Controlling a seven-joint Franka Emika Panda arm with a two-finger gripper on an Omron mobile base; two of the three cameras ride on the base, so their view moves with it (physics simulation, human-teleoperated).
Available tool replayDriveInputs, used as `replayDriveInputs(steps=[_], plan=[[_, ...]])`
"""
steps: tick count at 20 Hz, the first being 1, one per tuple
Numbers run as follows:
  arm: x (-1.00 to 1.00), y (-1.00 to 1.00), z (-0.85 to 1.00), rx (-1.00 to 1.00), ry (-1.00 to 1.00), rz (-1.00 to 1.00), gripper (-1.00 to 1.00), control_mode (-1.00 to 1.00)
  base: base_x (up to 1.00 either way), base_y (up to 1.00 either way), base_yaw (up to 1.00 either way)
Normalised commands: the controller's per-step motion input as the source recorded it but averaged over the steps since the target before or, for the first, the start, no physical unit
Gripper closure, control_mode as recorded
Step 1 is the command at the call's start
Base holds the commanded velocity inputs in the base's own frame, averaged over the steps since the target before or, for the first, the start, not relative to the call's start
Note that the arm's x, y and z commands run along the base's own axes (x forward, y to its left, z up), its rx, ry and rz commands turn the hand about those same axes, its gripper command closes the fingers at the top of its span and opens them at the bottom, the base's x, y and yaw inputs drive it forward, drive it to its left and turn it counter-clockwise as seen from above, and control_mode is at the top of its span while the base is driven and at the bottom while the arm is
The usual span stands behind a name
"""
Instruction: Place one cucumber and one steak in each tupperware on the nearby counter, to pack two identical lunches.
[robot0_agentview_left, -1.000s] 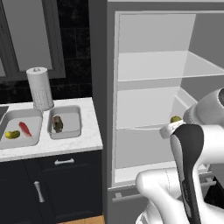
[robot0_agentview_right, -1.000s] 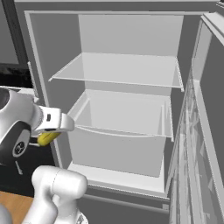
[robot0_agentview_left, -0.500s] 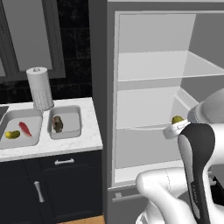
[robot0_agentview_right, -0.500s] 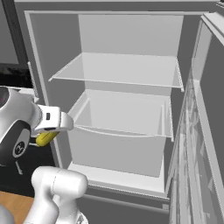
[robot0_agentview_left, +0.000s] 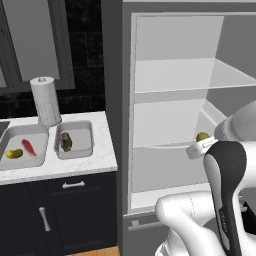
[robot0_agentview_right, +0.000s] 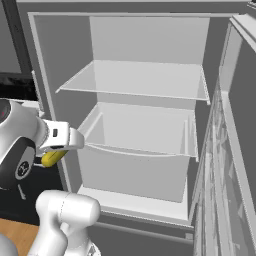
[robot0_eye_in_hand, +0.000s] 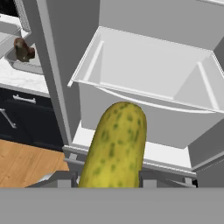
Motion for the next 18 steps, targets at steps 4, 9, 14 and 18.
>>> replayDriveInputs(steps=[4,9,14,18], plan=[[0.00,0.00,0.00,0.00,0.00,0.00,1.00,1.00,0.00,0.04,0.00],[0.00,0.00,0.00,0.00,0.00,0.00,1.00,1.00,0.00,0.71,0.01],[0.00,0.00,0.00,0.00,0.00,0.00,1.00,1.00,0.08,0.80,0.00],[0.00,0.00,0.00,0.00,0.00,0.00,1.00,1.00,0.11,0.82,0.01]])
